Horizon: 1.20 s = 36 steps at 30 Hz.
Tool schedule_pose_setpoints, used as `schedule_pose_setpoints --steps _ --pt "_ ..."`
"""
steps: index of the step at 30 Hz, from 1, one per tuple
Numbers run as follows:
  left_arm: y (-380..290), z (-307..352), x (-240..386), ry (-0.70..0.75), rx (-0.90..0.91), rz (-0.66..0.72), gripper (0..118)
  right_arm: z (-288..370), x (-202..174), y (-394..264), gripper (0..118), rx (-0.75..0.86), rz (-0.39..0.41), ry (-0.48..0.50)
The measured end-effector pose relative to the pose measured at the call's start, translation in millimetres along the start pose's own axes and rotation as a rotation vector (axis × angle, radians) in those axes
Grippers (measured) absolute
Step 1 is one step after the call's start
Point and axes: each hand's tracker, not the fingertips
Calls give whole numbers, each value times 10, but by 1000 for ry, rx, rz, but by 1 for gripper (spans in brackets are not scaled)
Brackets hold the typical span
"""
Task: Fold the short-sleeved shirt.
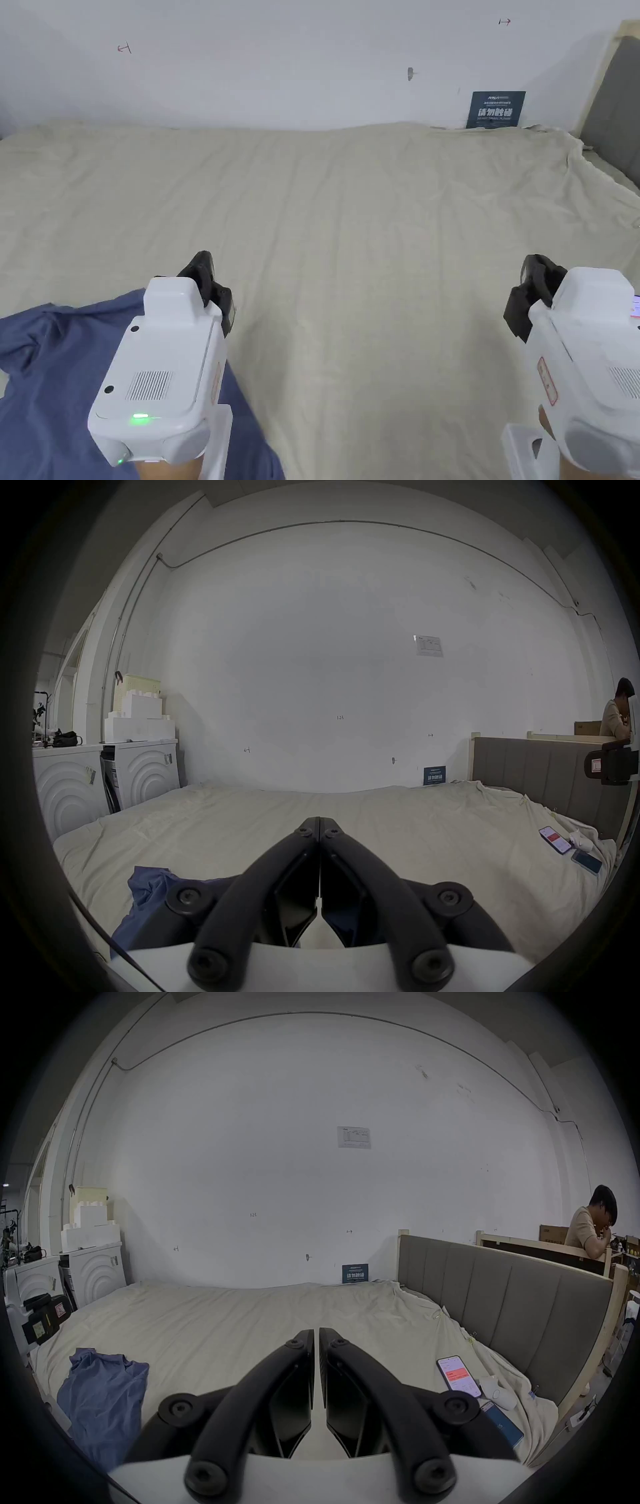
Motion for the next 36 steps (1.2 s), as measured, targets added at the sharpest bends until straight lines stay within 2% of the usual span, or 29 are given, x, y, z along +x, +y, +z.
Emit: schedule_pose_setpoints --steps 7,13,20,30,36 --pt "16 11 -78 15 8 -2 0 -27 -61 14 3 4 10 13" --pt "60 90 -306 62 18 -4 0 -103 -304 48 3 13 23 66" --pt "116 306 -787 176 29 -6 0 -201 -826 78 3 23 35 191" --pt "118 842 -1580 389 22 -30 0 -206 -1795 52 3 22 59 420" --pt "102 1143 -1869 483 6 -25 0 -145 -2157 1 3 7 58 498"
